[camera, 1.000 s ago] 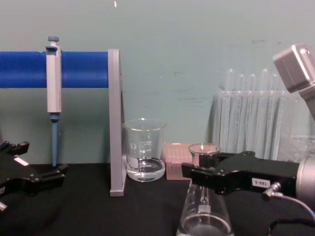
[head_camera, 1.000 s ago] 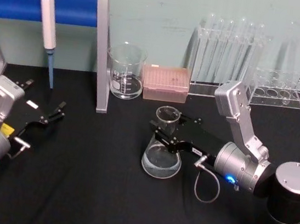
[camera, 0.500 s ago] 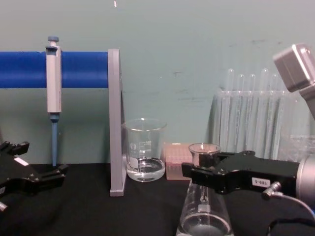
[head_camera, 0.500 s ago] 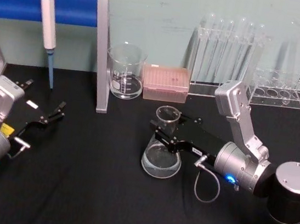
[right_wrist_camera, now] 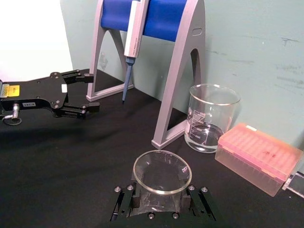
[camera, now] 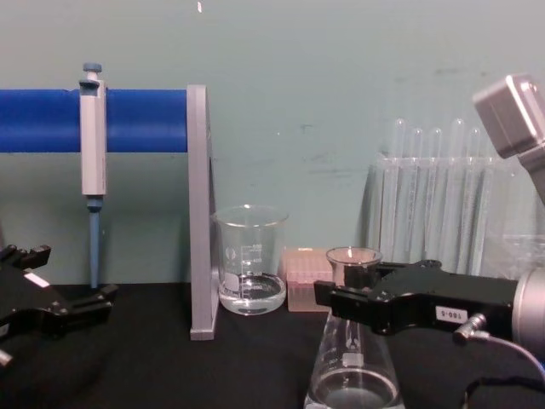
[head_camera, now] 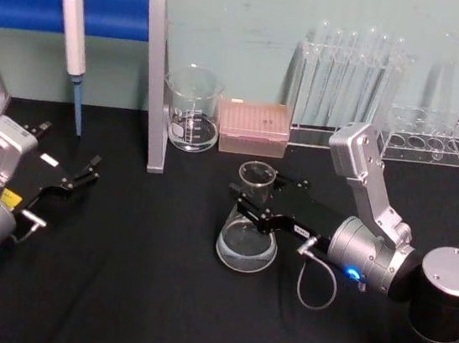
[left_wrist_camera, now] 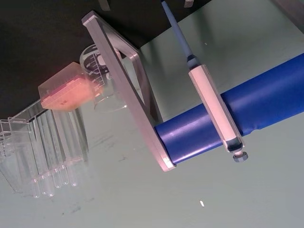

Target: Grasp the erlenmeyer flask with one hand, shake it three times, then place it back.

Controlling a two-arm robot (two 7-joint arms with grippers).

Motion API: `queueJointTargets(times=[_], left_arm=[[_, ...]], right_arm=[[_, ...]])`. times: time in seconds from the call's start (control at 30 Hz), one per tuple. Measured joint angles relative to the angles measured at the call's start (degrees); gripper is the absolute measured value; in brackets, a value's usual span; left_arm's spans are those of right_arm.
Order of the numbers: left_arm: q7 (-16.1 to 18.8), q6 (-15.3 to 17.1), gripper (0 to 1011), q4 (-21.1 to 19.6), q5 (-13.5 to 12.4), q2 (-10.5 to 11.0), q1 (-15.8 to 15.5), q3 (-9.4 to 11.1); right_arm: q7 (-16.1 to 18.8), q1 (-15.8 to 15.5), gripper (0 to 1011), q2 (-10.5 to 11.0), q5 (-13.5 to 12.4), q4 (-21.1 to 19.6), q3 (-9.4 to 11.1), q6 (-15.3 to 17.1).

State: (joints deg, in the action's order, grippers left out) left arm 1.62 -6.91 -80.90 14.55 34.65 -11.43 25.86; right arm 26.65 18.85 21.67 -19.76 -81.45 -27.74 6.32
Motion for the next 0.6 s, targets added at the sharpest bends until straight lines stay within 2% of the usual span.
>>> queueJointTargets(times=[0.6], left_arm=[[0.0, 0.0, 1001, 0.0, 0.0, 0.0, 0.0, 0.0]], right_arm=[[0.65, 0.1, 451, -0.09, -0.54, 0.53, 0.02, -0.03]])
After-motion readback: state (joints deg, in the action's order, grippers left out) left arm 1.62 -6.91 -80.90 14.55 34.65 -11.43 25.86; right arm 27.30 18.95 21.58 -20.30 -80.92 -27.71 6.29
